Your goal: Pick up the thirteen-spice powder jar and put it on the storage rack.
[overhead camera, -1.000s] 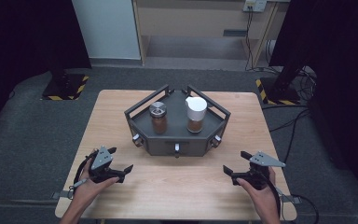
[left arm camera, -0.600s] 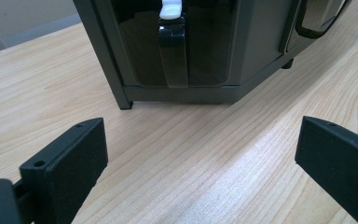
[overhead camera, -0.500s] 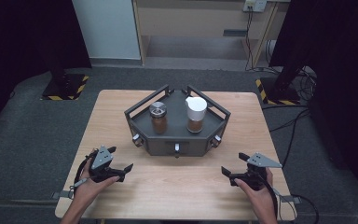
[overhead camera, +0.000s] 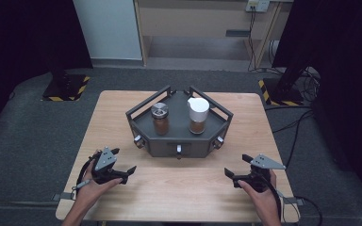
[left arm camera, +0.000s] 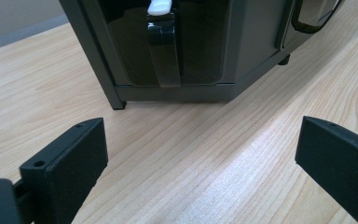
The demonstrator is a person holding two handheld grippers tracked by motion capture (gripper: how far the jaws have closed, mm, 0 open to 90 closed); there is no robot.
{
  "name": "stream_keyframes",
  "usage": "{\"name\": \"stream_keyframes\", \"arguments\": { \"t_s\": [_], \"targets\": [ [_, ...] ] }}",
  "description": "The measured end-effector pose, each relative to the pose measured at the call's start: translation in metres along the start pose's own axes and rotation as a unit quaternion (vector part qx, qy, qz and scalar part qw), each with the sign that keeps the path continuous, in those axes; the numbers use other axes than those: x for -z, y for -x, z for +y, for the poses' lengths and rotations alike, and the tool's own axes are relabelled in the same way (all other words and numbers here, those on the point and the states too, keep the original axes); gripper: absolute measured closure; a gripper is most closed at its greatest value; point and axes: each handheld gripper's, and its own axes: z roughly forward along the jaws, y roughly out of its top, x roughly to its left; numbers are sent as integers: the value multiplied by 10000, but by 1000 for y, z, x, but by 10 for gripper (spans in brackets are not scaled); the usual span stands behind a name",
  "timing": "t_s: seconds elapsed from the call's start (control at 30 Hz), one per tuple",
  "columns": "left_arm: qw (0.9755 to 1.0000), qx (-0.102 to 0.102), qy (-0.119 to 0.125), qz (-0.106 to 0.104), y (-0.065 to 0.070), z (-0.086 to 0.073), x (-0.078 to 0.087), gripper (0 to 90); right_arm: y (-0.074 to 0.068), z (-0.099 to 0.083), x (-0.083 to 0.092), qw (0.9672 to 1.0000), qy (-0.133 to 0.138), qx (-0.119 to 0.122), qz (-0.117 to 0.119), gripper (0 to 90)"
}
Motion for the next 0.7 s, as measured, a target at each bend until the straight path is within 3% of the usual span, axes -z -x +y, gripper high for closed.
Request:
{"name": "stream_keyframes", "arguments": {
  "t_s": [0.7],
  "targets": [
    [10000,-49,-10,-20,1,1,-3,13,2,-1,-1,10000,-78,-2,-18,21]
  ]
}}
